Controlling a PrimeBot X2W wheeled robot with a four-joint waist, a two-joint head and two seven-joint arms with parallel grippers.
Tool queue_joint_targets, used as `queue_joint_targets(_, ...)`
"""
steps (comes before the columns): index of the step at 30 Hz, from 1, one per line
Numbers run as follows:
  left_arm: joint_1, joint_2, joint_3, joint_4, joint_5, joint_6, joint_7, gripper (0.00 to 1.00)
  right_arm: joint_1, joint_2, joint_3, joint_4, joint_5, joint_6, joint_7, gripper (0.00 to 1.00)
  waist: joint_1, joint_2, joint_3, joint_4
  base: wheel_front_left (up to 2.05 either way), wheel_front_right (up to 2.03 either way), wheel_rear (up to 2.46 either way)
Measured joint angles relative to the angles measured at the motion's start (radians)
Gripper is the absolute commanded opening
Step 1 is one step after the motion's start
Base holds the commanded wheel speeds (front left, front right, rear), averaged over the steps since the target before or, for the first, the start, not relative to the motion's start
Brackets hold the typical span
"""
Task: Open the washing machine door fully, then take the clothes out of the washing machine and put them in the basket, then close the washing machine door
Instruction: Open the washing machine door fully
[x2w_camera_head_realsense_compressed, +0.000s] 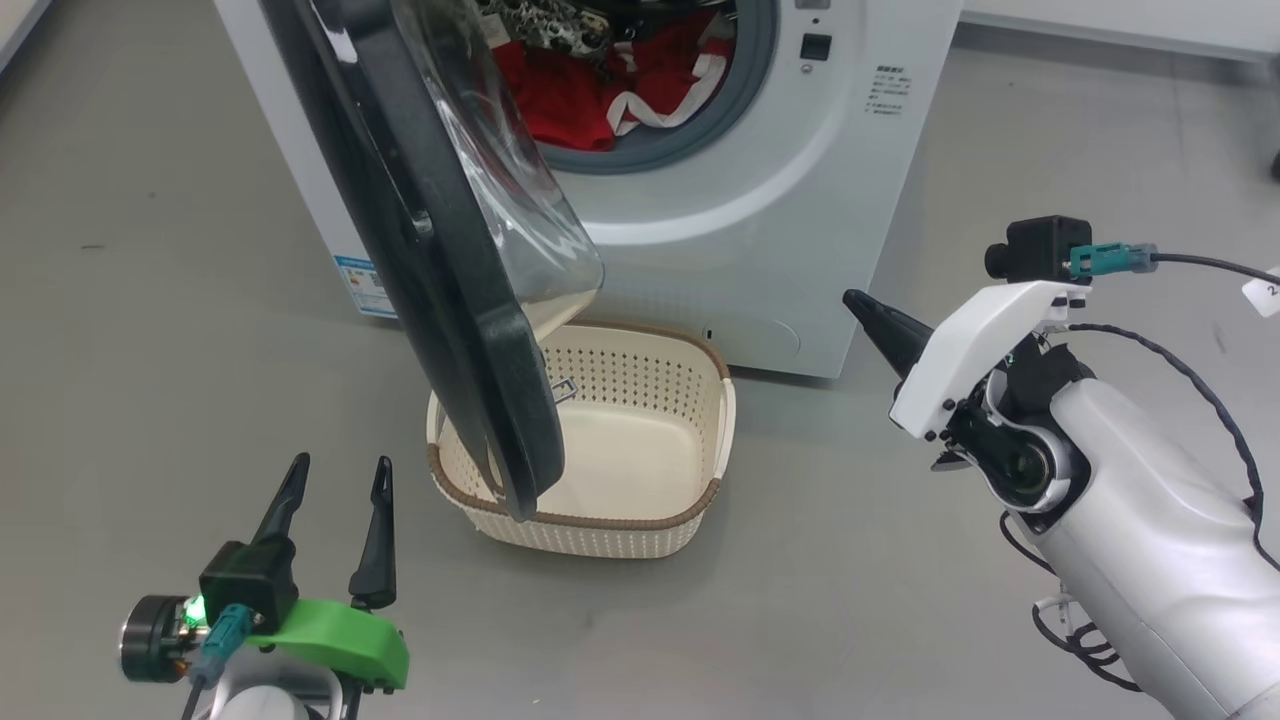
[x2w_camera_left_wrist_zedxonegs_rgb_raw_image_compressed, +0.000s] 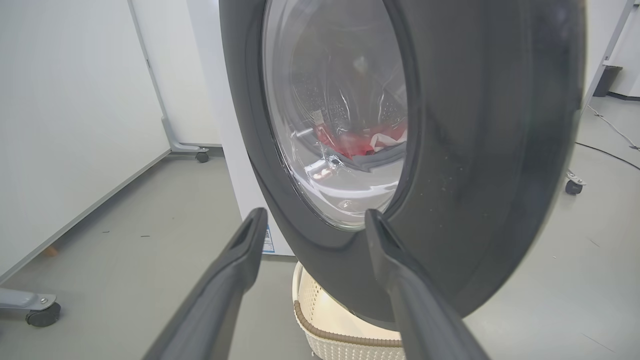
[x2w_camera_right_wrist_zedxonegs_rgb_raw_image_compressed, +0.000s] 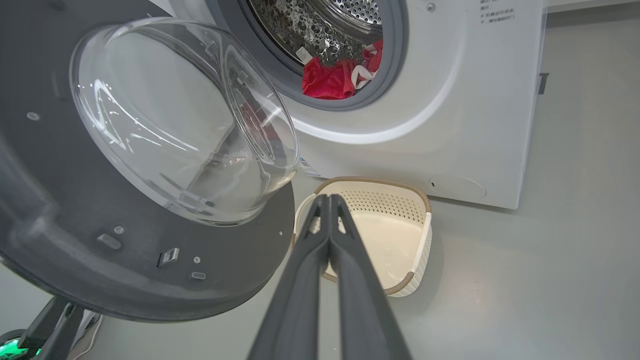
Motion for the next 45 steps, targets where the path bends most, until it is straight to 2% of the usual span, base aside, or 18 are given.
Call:
queue_joint_targets(8, 0.044, 0.016, 0.027, -0.006, 0.000, 0.012, 0.000, 1.00, 0.048, -0.057, 0.058, -0.034, -0.205, -0.002, -0.188, 0.00, 0.0000, 0.0000, -0.053, -0.069, 0.00, 0.00, 0.00)
queue_joint_targets(14, 0.067, 0.017, 0.034, -0.015, 0.000, 0.013, 0.000, 1.00, 0.107, -0.077, 0.084, -0.050, -0.305, -0.053, -0.306, 0.00, 0.0000, 0.0000, -0.082, -0.113, 0.00, 0.00, 0.00)
queue_joint_targets(24, 0.086, 0.017, 0.046, -0.032, 0.000, 0.016, 0.000, 1.00, 0.206, -0.082, 0.079, -0.079, -0.372, -0.125, -0.472, 0.00, 0.0000, 0.0000, -0.105, -0.161, 0.00, 0.00, 0.00)
queue_joint_targets(25, 0.087, 0.017, 0.049, -0.035, 0.000, 0.018, 0.000, 1.00, 0.218, -0.082, 0.078, -0.079, -0.373, -0.138, -0.484, 0.31, 0.0000, 0.0000, -0.105, -0.164, 0.00, 0.00, 0.00)
queue_joint_targets(27, 0.088, 0.018, 0.052, -0.039, 0.000, 0.020, 0.000, 1.00, 0.240, -0.082, 0.073, -0.082, -0.383, -0.158, -0.486, 1.00, 0.0000, 0.0000, -0.105, -0.170, 0.00, 0.00, 0.00)
queue_joint_targets(32, 0.097, 0.017, 0.059, -0.042, 0.000, 0.020, 0.000, 1.00, 0.293, -0.077, 0.054, -0.103, -0.392, -0.186, -0.486, 1.00, 0.0000, 0.0000, -0.103, -0.175, 0.00, 0.00, 0.00)
queue_joint_targets(40, 0.106, 0.017, 0.071, -0.045, -0.002, 0.020, 0.000, 1.00, 0.342, -0.050, 0.008, -0.143, -0.432, -0.206, -0.485, 1.00, 0.0000, 0.0000, -0.101, -0.183, 0.00, 0.00, 0.00)
queue_joint_targets(45, 0.108, 0.017, 0.072, -0.047, -0.002, 0.020, 0.000, 1.00, 0.362, -0.025, -0.077, -0.205, -0.455, -0.213, -0.484, 1.00, 0.0000, 0.0000, -0.099, -0.187, 0.00, 0.00, 0.00)
